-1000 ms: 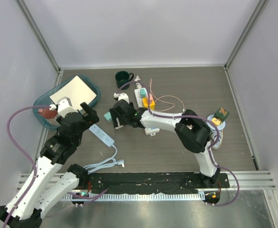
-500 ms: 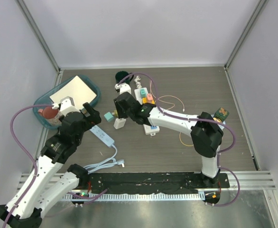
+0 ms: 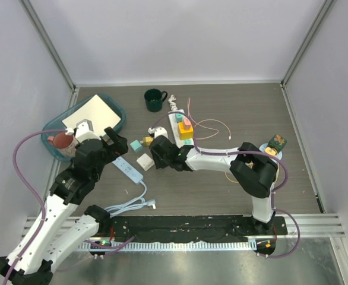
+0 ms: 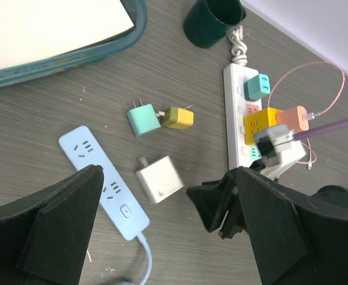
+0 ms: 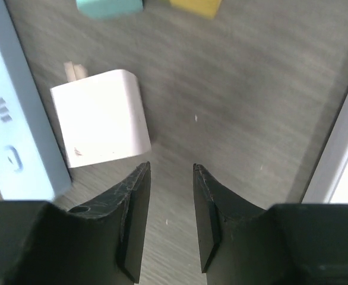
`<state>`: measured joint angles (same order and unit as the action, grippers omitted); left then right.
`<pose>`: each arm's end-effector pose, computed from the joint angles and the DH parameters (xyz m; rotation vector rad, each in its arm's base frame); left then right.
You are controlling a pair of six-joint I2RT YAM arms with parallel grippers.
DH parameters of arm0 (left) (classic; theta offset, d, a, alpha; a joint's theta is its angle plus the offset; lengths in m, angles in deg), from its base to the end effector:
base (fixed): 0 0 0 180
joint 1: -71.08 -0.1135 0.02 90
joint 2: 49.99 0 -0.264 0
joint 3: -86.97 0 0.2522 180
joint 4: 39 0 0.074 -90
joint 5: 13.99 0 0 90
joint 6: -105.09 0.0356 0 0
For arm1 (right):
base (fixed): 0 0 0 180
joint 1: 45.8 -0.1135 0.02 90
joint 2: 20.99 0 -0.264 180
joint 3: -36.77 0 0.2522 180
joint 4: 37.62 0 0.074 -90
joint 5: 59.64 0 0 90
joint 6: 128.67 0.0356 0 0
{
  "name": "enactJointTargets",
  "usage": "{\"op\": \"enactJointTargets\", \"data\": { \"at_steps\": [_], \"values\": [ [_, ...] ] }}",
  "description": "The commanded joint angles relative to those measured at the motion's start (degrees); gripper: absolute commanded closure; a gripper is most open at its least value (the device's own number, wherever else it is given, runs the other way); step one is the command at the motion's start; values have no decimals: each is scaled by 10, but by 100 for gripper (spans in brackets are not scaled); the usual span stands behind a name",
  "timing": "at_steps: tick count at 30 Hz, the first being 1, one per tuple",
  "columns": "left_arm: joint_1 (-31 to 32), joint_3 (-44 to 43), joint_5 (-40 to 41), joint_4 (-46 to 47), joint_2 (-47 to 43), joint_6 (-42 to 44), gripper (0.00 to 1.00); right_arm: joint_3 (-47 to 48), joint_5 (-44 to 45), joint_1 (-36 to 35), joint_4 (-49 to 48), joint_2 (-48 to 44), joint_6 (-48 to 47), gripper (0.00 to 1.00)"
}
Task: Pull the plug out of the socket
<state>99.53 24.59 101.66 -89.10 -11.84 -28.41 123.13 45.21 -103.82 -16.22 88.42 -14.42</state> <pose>0.1285 -0.0521 0.3338 -0.5374 1.9193 -0.3626 0.2287 0.3490 0.1878 -0.5592 2.2846 0.4181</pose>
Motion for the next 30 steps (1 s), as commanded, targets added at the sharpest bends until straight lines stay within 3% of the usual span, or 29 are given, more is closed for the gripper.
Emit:
{"op": "enactJointTargets", "data": {
  "at_steps": [1,10,16,21,23,30],
  "values": [
    [-1,1,-21,26,-2,-21,0,-34,10,-15,-19,-52,18,60],
    [-1,-2,-10,12,21,-17,1,-36,63,-13,22,-124,-3,54],
    [-1,32,-96,35,42,-25,2,16,128,46,83,-180,-42,31],
    [2,77,-154,115,95,-25,0,57,136,112,106,-166,-64,21],
    [14,75,-166,137,124,-18,0,84,141,120,116,-154,-80,22],
    [145,16,-87,198,307,-18,0,149,132,144,151,-98,-92,19]
  ]
}}
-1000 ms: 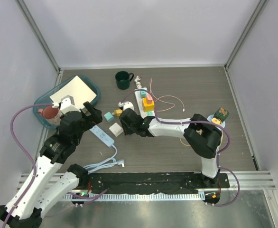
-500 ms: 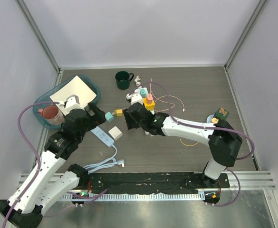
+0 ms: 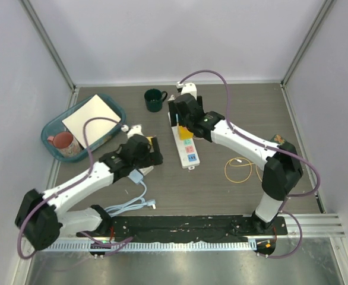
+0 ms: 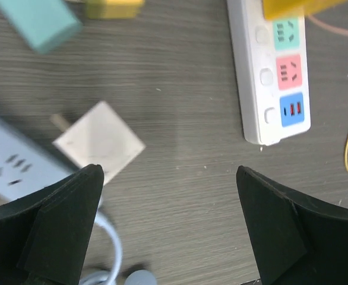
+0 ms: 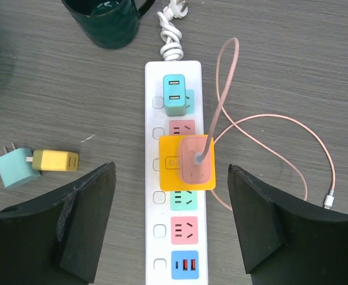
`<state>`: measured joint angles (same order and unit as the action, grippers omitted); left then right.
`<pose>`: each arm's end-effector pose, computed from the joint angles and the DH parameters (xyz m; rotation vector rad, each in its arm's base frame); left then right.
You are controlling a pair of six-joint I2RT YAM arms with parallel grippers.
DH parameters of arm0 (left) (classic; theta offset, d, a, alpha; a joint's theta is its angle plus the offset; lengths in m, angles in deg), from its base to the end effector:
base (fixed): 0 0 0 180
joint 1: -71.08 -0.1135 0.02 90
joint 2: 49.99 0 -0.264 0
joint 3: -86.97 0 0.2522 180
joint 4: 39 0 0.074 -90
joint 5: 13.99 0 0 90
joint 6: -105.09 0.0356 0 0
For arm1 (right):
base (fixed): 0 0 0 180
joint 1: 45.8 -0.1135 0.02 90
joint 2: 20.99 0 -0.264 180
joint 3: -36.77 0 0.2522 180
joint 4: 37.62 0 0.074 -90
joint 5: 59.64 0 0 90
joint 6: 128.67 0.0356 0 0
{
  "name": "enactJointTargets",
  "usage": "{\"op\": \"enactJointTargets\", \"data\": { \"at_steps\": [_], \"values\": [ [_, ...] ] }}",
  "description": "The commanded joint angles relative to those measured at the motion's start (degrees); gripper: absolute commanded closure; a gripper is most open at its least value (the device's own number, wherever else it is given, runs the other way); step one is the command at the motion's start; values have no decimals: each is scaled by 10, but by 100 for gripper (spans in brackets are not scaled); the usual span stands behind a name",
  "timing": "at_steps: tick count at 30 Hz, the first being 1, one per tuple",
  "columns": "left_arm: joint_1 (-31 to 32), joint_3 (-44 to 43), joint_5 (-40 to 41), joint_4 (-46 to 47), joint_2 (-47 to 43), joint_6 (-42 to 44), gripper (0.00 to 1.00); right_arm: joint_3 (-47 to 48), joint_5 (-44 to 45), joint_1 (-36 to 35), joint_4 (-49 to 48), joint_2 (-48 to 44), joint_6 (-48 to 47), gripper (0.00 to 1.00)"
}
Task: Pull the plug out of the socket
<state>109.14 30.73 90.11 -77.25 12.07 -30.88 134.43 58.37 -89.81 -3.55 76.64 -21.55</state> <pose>0.1826 -0.1320 0.2457 -0.2852 2.3378 -0.4510 0.2954 0.2621 0.3163 -0.2147 2.0787 0.1147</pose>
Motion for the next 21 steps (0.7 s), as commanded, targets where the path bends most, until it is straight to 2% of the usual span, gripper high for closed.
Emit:
{"op": "enactJointTargets", "data": {
  "at_steps": [1,7,13,18,19,21],
  "values": [
    [53,-50,25,91,105,7,0,39,-2,6,24,27,-24,19],
    [78,-73,34,175,172,12,0,41,1,24,32,34,-17,14],
    [112,-89,36,242,255,0,3,49,-31,37,30,50,-22,18],
    [112,-96,9,300,300,1,18,46,-48,47,31,61,-21,25],
    [112,-93,2,334,301,7,28,46,-51,48,30,63,-18,25],
    [112,-74,-33,379,300,28,35,44,-57,50,30,63,-18,26]
  ]
}}
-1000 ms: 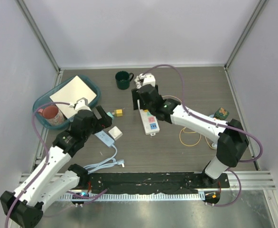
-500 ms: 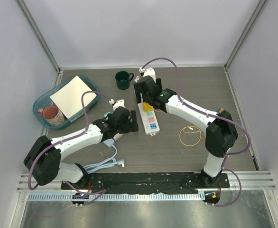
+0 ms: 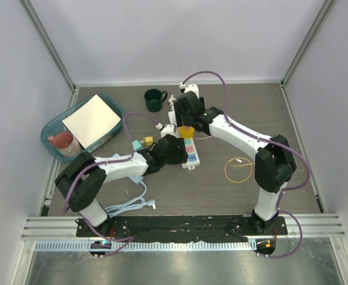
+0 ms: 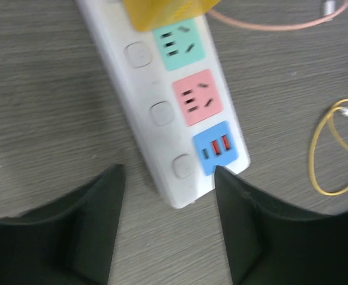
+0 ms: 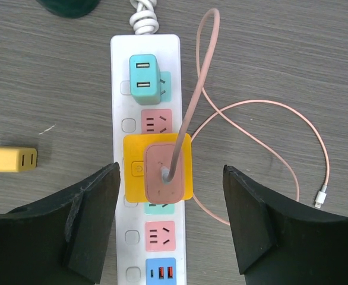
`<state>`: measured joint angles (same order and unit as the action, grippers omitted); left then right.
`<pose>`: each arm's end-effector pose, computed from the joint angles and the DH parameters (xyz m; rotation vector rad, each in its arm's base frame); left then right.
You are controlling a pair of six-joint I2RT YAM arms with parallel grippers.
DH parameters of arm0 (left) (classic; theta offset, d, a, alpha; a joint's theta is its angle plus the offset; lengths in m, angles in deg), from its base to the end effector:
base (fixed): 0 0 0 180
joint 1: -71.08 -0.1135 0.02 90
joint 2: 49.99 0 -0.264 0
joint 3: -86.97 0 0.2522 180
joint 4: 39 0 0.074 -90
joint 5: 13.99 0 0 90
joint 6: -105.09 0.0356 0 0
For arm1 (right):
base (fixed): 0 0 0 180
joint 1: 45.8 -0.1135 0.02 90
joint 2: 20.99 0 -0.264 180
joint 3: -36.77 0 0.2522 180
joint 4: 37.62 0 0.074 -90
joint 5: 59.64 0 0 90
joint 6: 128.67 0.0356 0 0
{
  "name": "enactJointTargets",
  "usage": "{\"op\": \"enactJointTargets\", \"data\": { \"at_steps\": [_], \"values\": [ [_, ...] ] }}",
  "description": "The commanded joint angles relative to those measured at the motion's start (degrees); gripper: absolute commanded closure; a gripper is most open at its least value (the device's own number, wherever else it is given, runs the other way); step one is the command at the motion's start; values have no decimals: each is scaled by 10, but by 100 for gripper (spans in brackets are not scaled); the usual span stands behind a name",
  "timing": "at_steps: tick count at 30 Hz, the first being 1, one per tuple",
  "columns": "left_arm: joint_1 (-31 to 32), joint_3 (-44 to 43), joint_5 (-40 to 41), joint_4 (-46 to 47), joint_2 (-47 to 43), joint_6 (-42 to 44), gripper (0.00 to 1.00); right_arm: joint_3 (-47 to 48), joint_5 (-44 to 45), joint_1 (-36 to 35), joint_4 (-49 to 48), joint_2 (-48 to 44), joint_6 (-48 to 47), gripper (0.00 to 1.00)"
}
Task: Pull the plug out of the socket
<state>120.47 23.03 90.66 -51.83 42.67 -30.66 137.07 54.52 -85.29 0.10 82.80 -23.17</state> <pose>0.2246 -0.2481 0.1841 -0.0607 2.3344 -0.5720 0.3294 0.2525 0.2844 -0.2490 2.2020 0.0431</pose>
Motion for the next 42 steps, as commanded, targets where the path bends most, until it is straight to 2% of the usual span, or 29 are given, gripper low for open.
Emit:
{"op": "enactJointTargets", "data": {
  "at_steps": [1,3,4,7,10,14,21,24,35,42],
  "values": [
    [-2,9,-50,164,-6,29,47,16,-20,5,-7,0,-2,27],
    [-1,24,-75,212,0,31,57,18,-27,6,-9,0,0,29],
    [-1,31,-81,225,2,30,65,18,-30,5,-8,0,1,29],
    [-5,32,-116,268,29,12,78,23,-32,6,-9,5,3,30],
    [-15,29,-165,309,62,-13,88,25,-31,7,-8,12,3,30],
    [-31,43,-189,372,92,-49,99,28,-32,7,-5,22,3,33],
    [-60,66,-235,492,146,-102,100,28,-40,7,-5,34,6,35],
    [-64,79,-229,519,159,-114,100,28,-37,7,-5,35,8,35],
    [-70,92,-211,524,197,-118,99,31,-32,7,-3,41,8,43],
    [-70,112,-179,507,217,-140,99,30,-28,7,-1,43,9,51]
  ]
}}
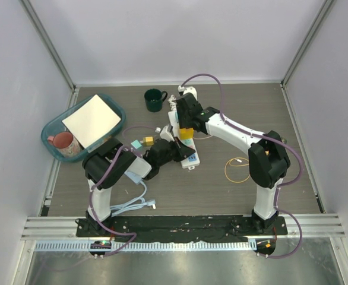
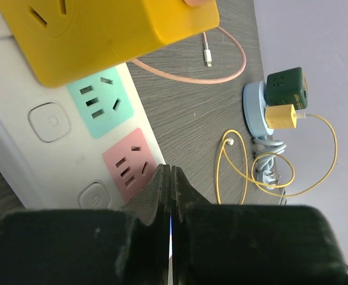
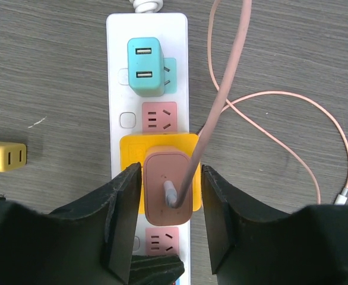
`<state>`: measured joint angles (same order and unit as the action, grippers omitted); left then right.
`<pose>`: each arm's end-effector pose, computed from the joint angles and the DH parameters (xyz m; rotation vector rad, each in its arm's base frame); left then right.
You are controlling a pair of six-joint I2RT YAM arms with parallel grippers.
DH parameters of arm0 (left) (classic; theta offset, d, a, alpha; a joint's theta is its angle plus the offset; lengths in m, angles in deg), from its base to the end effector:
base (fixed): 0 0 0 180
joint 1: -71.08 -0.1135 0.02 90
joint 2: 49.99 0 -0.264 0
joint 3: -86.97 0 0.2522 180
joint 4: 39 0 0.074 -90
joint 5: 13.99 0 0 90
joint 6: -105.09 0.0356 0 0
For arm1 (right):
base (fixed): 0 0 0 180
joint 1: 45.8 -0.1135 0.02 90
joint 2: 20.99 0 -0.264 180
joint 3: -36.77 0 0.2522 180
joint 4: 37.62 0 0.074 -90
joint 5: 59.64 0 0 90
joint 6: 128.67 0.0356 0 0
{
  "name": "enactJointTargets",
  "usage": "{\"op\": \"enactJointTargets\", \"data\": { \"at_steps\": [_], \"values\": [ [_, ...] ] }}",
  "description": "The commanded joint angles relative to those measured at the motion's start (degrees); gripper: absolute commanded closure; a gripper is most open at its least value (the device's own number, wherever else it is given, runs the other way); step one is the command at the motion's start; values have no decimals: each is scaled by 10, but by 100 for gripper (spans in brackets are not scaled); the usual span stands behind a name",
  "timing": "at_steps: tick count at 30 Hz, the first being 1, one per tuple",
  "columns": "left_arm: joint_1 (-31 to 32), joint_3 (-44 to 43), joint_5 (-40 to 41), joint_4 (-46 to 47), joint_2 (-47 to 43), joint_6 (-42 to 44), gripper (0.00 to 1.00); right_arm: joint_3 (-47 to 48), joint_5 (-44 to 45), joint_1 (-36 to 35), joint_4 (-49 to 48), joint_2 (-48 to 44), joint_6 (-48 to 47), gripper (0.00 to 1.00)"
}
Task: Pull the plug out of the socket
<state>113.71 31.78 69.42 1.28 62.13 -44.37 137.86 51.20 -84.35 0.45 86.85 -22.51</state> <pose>0.2634 -0.2480 0.1154 -0.2167 2.0757 -1.2830 0.3422 0.2565 0.2595 -0.2720 2.2746 0.0636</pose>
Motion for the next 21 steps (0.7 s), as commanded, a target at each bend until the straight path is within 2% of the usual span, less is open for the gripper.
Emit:
{"op": "enactJointTargets", "data": {
  "at_steps": [1,7,10,11,15,21],
  "values": [
    [-3,27,34,-26,23,-3,99,21,7,-2,-4,3,3,51],
    [-2,27,58,-74,14,7,99,21,0,-1,-3,7,1,54],
    [-3,21,78,-114,5,14,99,23,-3,-2,-3,5,-3,65],
    [-2,19,83,-134,4,18,99,24,-3,-1,-2,3,-6,78],
    [-2,1,91,-181,7,22,99,32,-7,-3,-5,-3,-23,97],
    [8,14,101,-172,18,15,99,37,-9,-3,-15,-7,-49,99]
  ]
}}
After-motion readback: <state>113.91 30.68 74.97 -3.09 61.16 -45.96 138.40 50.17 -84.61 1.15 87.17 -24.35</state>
